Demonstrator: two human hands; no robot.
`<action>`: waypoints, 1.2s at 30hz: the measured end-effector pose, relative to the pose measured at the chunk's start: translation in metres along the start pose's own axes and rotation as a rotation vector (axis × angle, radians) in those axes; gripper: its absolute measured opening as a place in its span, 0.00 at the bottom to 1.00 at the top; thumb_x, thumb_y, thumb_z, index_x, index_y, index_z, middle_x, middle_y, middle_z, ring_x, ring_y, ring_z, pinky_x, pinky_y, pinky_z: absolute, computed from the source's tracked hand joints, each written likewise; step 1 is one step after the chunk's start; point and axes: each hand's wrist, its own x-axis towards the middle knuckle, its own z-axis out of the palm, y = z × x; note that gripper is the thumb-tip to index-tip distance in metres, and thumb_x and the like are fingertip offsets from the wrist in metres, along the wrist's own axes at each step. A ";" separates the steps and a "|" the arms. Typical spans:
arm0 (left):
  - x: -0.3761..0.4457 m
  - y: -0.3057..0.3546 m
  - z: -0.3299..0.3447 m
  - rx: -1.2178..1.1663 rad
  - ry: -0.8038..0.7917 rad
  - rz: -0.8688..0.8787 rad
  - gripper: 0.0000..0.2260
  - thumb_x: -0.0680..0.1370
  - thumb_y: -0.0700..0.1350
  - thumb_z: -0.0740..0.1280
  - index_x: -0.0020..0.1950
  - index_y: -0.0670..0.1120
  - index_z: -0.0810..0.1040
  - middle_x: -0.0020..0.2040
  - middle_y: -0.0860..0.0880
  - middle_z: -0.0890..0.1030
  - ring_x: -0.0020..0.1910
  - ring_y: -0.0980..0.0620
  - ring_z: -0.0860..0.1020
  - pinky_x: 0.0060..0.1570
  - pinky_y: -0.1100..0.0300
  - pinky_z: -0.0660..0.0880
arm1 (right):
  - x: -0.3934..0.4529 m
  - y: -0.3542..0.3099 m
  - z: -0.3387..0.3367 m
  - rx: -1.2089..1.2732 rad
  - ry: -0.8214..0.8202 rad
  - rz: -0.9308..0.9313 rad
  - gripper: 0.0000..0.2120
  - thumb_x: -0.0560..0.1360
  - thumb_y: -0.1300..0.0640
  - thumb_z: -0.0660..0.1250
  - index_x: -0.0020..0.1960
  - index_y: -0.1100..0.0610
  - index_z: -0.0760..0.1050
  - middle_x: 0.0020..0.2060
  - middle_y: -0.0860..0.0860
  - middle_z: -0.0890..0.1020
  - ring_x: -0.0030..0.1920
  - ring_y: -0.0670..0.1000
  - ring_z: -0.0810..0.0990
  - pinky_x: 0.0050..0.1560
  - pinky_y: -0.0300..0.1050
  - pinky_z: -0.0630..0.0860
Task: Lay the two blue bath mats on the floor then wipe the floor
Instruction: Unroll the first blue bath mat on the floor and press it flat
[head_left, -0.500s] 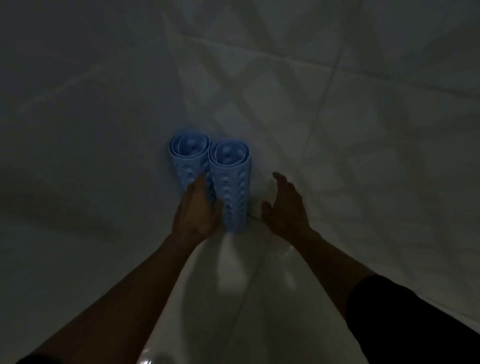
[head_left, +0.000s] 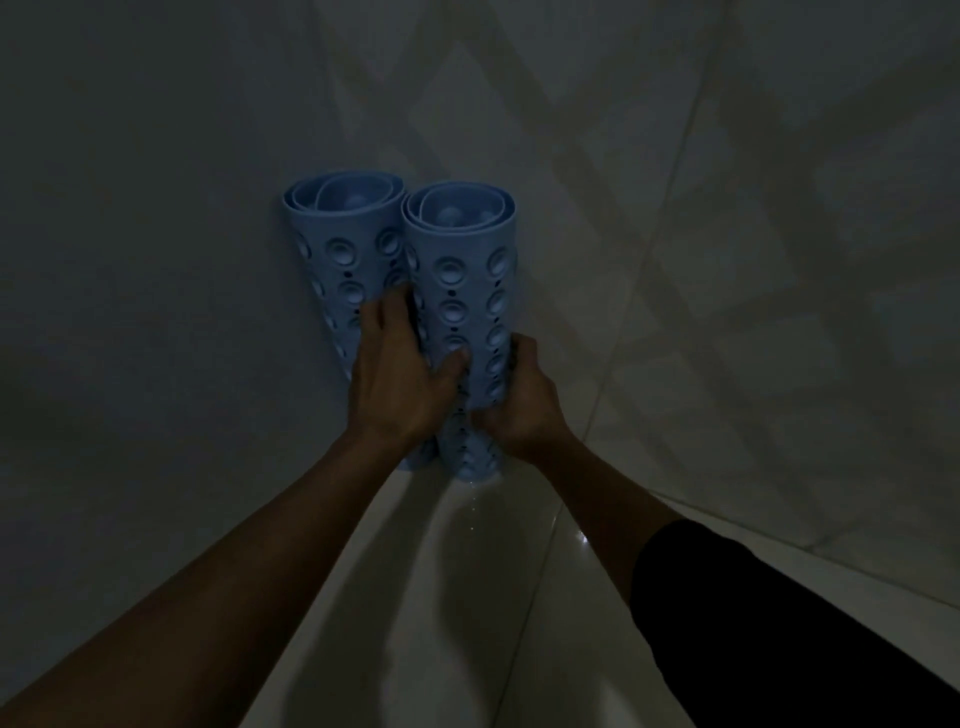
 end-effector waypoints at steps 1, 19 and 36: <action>0.000 0.001 -0.001 -0.005 -0.003 -0.001 0.28 0.76 0.47 0.73 0.72 0.40 0.67 0.67 0.40 0.71 0.64 0.50 0.67 0.59 0.67 0.62 | 0.000 -0.001 0.002 -0.006 0.003 0.006 0.33 0.68 0.63 0.76 0.67 0.59 0.62 0.61 0.57 0.77 0.58 0.57 0.79 0.55 0.57 0.78; -0.038 0.081 -0.037 -0.651 -0.292 -0.134 0.37 0.60 0.58 0.82 0.67 0.51 0.77 0.61 0.53 0.82 0.59 0.53 0.81 0.56 0.50 0.80 | -0.136 -0.056 -0.074 0.194 0.216 0.098 0.27 0.67 0.66 0.77 0.61 0.58 0.69 0.53 0.49 0.80 0.50 0.44 0.80 0.48 0.39 0.77; -0.165 0.276 0.070 -1.199 -0.673 -0.472 0.29 0.67 0.51 0.81 0.66 0.49 0.79 0.57 0.50 0.85 0.54 0.50 0.84 0.48 0.53 0.83 | -0.344 -0.022 -0.245 0.297 0.460 0.588 0.60 0.57 0.35 0.77 0.79 0.47 0.48 0.74 0.49 0.63 0.62 0.42 0.66 0.54 0.36 0.70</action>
